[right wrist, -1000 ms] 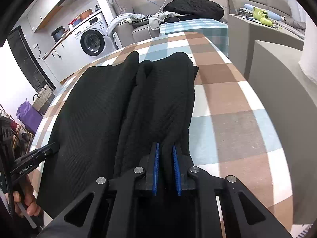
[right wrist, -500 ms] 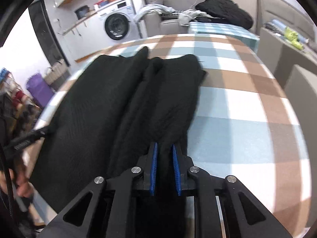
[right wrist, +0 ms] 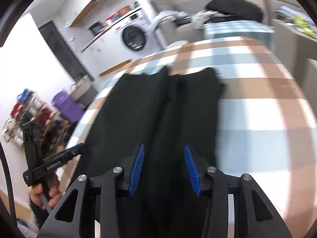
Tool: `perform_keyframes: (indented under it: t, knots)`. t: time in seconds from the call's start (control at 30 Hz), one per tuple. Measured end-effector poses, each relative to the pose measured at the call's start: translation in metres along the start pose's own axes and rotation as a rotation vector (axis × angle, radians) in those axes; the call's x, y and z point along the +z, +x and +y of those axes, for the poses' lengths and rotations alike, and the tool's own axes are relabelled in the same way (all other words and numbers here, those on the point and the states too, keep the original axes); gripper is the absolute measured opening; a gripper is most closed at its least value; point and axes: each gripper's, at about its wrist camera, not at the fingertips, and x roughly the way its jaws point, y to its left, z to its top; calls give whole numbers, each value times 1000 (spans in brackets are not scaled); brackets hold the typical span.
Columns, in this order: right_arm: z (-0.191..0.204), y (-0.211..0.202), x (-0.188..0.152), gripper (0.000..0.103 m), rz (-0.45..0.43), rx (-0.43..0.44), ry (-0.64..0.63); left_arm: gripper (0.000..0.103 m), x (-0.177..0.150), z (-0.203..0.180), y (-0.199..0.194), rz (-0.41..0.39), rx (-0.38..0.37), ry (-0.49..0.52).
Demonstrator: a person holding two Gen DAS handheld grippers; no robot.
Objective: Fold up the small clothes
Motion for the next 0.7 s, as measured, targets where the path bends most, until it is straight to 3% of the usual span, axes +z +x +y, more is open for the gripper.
perform_keyframes:
  t: [0.07,0.13,0.17,0.2,0.23,0.3,0.37,0.43,0.53,0.63,0.7]
  knots:
    - [5,20,7,46,37,20,-8,63,-1,2,-6,-14,-8,-6]
    - [9,38,10,45,57,26,1,64,-3,5,-11,-26,-25,-17]
    - [10,46,13,39,60,6,-3,64,-3,7,-12,-29,-27,-23]
    - [14,49,11,23,56,-5,-9,64,-3,8,-13,-32,-28,-27]
    - [16,54,14,15,64,-5,-15,64,-3,9,-14,-35,-33,-34]
    - [25,47,18,10,29,0,-48,64,-1,11,-16,-33,-61,-53]
    - [42,16,25,10,-82,-7,-134,64,2,10,-18,-34,-73,-53]
    - [42,-4,29,10,-119,-50,-145,64,2,4,-19,-48,-62,-27]
    - [19,3,23,10,-63,-161,-95,64,1,-3,-15,-35,-65,-10]
    - [-6,22,17,14,13,-161,-23,64,-4,-12,-8,-3,-57,17]
    - [-13,23,14,24,21,-150,-9,64,-9,-19,-6,11,-53,45]
